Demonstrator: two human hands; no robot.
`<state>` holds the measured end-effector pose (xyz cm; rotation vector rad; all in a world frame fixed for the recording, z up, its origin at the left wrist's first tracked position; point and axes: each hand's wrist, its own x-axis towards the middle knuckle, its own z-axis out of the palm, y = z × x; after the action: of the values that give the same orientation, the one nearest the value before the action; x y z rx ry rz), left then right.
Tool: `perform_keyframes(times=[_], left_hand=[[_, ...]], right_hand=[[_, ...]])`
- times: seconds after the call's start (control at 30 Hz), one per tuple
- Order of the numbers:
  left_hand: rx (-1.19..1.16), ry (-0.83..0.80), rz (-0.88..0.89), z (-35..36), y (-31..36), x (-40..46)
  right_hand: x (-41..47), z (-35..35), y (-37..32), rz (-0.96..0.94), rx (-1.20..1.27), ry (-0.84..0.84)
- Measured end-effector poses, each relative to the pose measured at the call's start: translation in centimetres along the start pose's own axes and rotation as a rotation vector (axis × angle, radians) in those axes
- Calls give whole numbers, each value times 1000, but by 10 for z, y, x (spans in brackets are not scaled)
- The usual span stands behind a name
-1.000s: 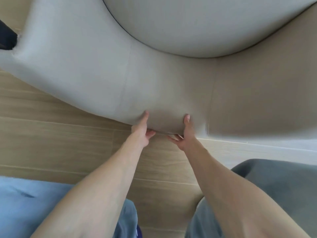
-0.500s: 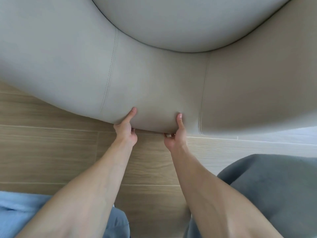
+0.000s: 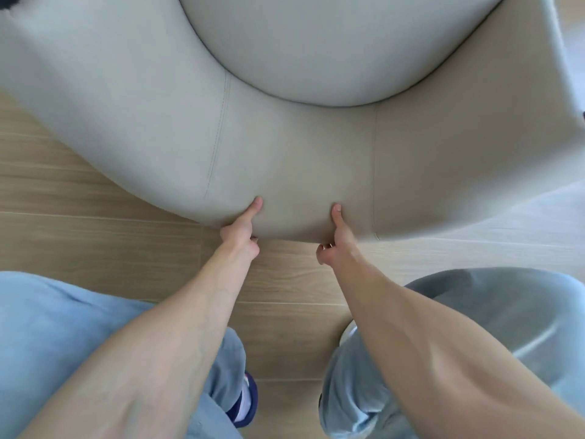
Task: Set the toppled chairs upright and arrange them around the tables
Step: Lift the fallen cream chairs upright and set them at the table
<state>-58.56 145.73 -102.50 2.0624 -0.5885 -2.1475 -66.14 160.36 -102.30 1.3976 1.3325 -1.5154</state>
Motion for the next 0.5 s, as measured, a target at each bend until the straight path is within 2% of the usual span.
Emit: perform_keyframes(times=[0.33,0.5], left_hand=[[158,80,-98,-33,41,-191],[234,149,-122,-29,76,-293]], right_hand=[[-192,-48,-14,59,-86,90],[-283,-60,-40,83,-194,212]])
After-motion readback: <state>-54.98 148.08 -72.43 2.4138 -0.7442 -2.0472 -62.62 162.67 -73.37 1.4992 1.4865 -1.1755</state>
